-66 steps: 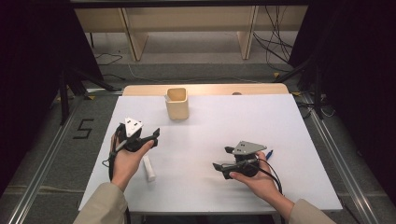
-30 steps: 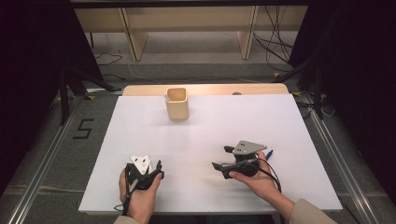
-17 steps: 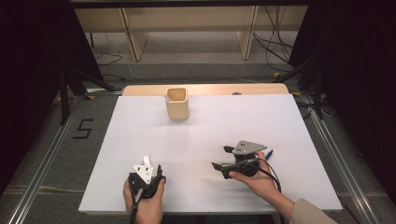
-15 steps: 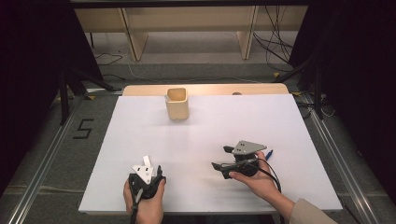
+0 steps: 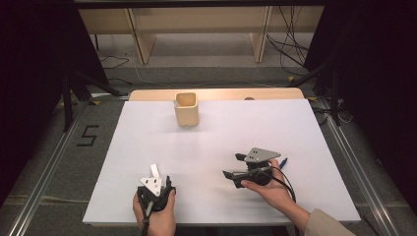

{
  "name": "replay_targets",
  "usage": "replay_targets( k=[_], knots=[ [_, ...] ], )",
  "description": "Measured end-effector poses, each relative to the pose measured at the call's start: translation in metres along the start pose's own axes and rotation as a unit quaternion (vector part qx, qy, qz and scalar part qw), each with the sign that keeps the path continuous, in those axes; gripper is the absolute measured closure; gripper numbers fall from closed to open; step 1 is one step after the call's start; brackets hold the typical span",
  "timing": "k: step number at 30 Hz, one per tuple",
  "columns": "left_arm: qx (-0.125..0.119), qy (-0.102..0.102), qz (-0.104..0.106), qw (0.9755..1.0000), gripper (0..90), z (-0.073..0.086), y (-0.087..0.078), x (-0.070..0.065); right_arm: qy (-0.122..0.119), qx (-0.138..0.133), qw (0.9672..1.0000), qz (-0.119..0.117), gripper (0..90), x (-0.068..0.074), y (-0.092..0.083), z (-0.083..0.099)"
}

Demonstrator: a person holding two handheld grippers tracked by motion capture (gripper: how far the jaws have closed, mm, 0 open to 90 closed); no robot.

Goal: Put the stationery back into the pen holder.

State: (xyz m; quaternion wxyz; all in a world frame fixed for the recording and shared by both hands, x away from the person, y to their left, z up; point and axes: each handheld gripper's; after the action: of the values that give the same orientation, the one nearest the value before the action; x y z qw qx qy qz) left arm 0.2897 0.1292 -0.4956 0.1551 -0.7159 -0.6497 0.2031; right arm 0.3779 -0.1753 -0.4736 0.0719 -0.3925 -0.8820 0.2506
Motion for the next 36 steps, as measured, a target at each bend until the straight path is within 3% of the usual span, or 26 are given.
replay_targets(
  k=[7,15,36],
  knots=[
    [0.005,0.007,-0.007,0.9999,40.9,0.004,0.001,-0.001,-0.001,0.003,1.0,-0.001,21.7,0.001,0.001,0.0],
    [0.003,-0.005,-0.024,0.9997,43.8,0.012,0.005,0.001,-0.001,0.002,1.0,-0.002,21.7,0.002,0.001,0.001],
    [0.008,-0.016,-0.024,0.9995,47.0,0.017,0.01,0.001,-0.003,0.003,1.0,-0.004,21.7,0.002,0.002,0.001]
  ],
)
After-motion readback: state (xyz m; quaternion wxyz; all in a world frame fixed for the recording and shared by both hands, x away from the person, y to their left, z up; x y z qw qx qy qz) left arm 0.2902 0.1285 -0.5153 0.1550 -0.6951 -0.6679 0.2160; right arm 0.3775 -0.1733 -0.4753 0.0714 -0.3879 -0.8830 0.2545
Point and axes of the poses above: each handheld gripper's, and its own axes: y roughly forward along the jaws, z roughly out of its underside, x roughly to its left, and after that the axes turned 13 degrees about z, right-handed
